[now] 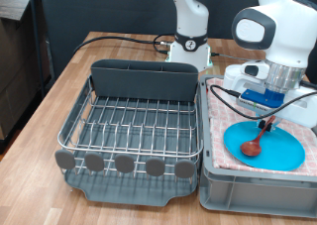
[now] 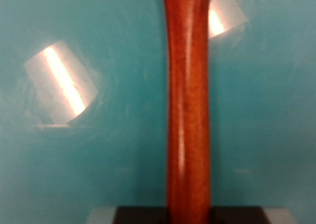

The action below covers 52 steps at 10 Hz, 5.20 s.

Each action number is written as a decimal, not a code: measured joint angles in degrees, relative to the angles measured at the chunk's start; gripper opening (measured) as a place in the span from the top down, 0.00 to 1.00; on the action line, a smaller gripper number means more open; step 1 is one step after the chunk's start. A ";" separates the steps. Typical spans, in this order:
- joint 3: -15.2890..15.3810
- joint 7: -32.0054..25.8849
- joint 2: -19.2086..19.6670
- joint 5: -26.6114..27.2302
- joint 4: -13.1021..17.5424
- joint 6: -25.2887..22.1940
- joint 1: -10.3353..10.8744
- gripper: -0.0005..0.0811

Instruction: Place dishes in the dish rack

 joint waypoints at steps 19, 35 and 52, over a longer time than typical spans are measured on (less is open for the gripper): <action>1.71 -0.74 -19.45 18.61 -2.67 -20.69 -0.91 0.88; -9.02 19.45 -44.66 26.90 -20.67 -31.81 -2.96 0.88; -34.26 -11.21 -47.06 48.28 -27.59 -32.06 0.68 0.88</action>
